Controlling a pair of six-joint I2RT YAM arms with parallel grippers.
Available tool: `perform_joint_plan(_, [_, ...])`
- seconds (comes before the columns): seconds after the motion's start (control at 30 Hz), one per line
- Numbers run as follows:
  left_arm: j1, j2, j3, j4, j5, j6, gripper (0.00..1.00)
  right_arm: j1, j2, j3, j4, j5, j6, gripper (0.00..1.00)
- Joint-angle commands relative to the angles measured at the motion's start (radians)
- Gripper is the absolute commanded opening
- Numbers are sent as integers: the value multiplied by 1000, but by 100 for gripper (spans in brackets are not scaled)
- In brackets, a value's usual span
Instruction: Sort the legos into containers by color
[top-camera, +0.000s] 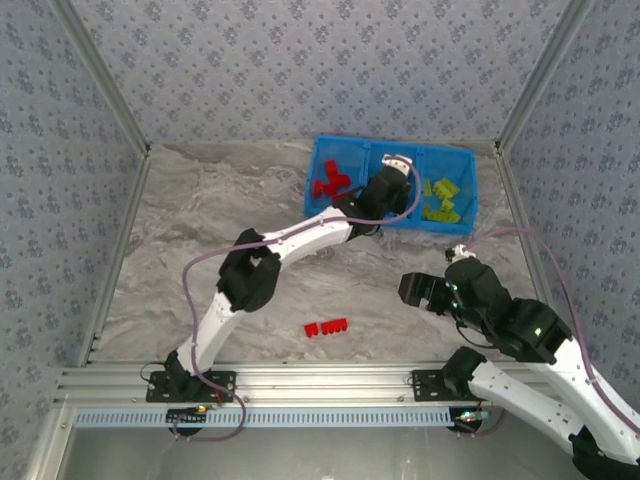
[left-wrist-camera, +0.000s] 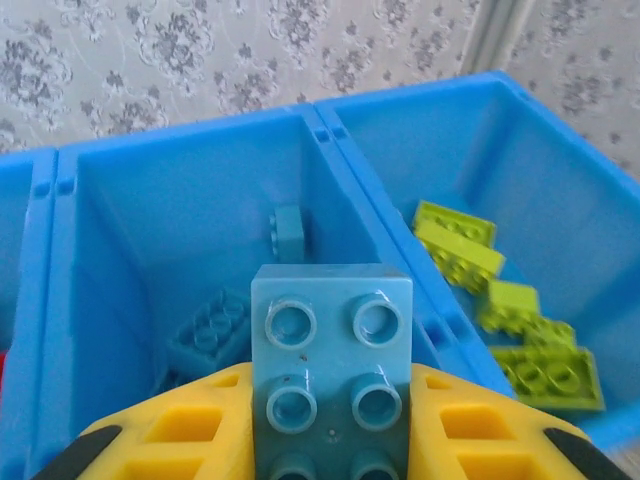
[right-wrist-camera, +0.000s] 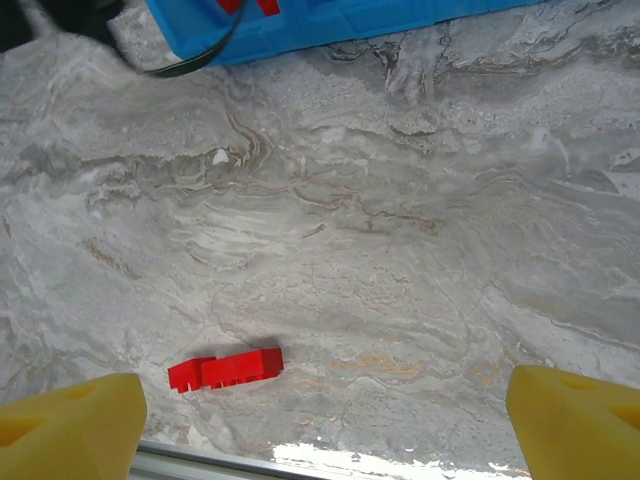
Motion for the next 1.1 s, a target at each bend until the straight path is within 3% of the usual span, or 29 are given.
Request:
perform_joint_plan(0.0, [13,86,220,-30,-48,63,43,6,-34,-3,-21,36,32,95])
perform_joint_plan(0.13, [23,167,430,-135,-46,88,62,6,-57,-6,-42,46,42,95])
perform_joint_plan(0.2, [22,152,469,-190,-25,90,63,5,-63,-9,-47,48,47,95])
perform_joint_plan(0.3, [17,54,397,-239,0,84,63,6,-65,-4,-52,47,44,95])
perform_joint_plan(0.37, [13,-72,215,-173,11,83,62,6,-65,-2,-54,50,41,96])
perform_joint_plan(0.53, [13,-524,-513,250,44,60,60,5,-55,-33,-29,37,36,96])
perform_joint_plan(0.7, [-4,-907,-917,238,80,75,63,7,13,-88,67,-49,1,96])
perform_joint_plan(0.8, [-49,-1113,-1058,95,83,199,67,23,102,-126,147,-139,8,96])
perform_joint_plan(0.9, [-105,-1278,-1097,-164,100,345,73,92,216,-189,261,-189,78,96])
perform_joint_plan(1.07, [-150,-1504,-1146,-562,328,591,94,254,438,-264,566,-225,307,96])
